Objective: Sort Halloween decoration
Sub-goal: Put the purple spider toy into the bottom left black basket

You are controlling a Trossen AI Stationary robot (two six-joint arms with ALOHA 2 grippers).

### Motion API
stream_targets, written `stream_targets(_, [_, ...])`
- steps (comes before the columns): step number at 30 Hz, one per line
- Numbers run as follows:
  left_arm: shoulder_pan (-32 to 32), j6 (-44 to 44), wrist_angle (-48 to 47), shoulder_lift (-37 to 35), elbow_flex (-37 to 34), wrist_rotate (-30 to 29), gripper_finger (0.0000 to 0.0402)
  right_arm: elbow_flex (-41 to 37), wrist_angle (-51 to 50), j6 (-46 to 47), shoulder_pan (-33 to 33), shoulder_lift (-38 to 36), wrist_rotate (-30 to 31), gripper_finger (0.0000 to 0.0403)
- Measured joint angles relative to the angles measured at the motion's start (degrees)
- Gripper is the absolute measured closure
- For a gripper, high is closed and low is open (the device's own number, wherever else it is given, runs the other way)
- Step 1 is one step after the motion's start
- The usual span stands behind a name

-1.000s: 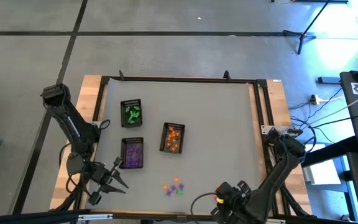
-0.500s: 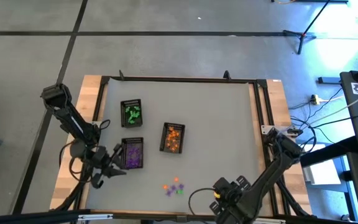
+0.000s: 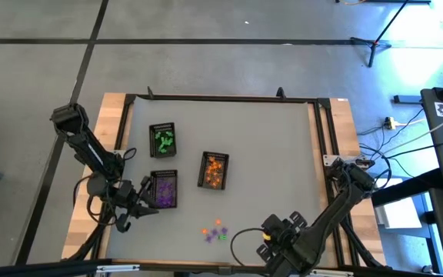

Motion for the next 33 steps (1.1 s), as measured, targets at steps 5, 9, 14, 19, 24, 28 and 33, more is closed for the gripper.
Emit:
stream_targets(5, [0.0,-0.02,-0.18,0.0,0.0,-0.33,0.0325,-4.42,5.95,-0.49,-0.09,-1.9,0.71,0.0237])
stream_targets(9, [0.0,-0.02,-0.21,0.0,0.02,-0.37,0.0325,-16.84,18.92,-0.52,-0.13,-6.66,-0.01,0.0237])
stream_targets(14, [0.0,-0.02,-0.26,0.0,0.02,-0.48,0.0325,-31.44,26.61,7.26,1.14,-15.34,-0.01,0.0237])
stream_targets(19, [0.0,0.24,-0.67,-0.01,0.02,-1.73,0.0325,-39.02,34.83,10.86,1.14,-18.57,-5.72,0.0237])
stream_targets(24, [-0.02,-0.06,-1.83,0.0,0.04,-2.42,0.0325,-40.65,42.19,8.18,0.72,-15.5,-15.48,0.0237])
stream_targets(28, [-0.02,-2.18,-3.34,0.0,0.04,-2.59,0.0325,-40.75,41.65,8.19,0.72,-13.36,-15.96,0.0237])
stream_targets(33, [-0.02,-3.1,-4.28,-0.01,0.04,-2.7,0.0325,-40.72,40.17,8.15,0.59,-11.47,-12.04,0.0237])
